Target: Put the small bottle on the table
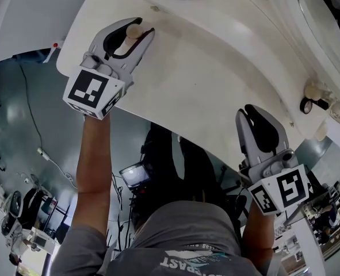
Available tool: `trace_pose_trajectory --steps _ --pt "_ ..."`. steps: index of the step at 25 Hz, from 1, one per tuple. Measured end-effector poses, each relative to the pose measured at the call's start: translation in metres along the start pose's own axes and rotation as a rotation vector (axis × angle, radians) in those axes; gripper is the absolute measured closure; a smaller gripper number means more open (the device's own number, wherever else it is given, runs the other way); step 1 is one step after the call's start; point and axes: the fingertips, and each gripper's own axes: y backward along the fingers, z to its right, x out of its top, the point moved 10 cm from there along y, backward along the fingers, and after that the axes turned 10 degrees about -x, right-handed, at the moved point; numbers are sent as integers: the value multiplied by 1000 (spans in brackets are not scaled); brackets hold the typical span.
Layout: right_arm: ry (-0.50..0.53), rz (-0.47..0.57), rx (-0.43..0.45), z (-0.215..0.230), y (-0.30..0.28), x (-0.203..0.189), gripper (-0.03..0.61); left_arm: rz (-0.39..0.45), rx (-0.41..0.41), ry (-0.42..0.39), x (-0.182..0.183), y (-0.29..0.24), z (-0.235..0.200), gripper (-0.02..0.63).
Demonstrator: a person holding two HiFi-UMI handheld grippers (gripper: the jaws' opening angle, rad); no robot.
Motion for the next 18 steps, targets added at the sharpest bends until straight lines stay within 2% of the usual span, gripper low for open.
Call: trace_pose_trajectory --steps 18 --pt "3 5 -13 -2 11 -4 512 -2 -9 -11 -18 -3 5 489"
